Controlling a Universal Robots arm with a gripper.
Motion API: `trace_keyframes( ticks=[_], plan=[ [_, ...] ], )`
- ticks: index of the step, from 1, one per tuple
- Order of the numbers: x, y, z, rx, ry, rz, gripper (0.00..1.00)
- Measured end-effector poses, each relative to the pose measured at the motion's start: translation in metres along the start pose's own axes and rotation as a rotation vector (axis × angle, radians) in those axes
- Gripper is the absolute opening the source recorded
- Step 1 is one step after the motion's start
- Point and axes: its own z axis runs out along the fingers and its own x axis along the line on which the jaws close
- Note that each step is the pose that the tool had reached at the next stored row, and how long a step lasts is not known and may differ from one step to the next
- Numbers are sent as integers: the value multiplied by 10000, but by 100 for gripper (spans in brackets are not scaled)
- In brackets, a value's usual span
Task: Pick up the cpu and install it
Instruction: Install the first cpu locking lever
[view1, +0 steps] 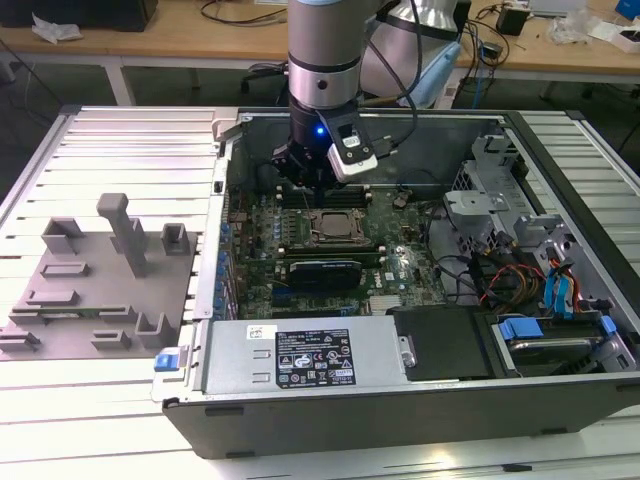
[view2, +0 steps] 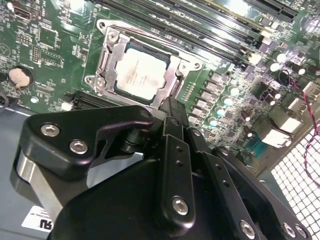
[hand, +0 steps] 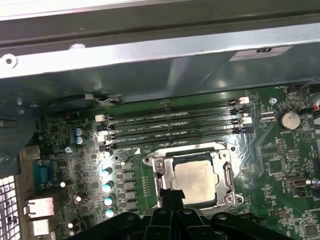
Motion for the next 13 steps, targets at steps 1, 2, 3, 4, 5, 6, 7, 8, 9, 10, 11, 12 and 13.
trace_keyframes(
  ticks=[1,2,3,4,5,6,7,8,9,10,11,12,13],
  plan=[
    [9,-2,0,0,0,0,11],
    [18,-3,0,-1,-1,0,11],
    [31,-4,-1,-1,-1,-1,11],
    [50,-7,-2,-1,0,-1,11],
    [61,-8,-2,0,0,0,11],
    [79,-11,-3,0,0,-1,11],
    [111,-15,-3,0,0,0,11],
    [129,-17,-4,0,0,0,11],
    [143,-19,-5,0,0,0,11],
    [158,-21,-5,0,0,-1,11],
    [182,-24,-6,0,0,-1,11],
    [217,-29,-7,0,0,0,11],
    [237,-31,-7,0,0,0,11]
  ],
)
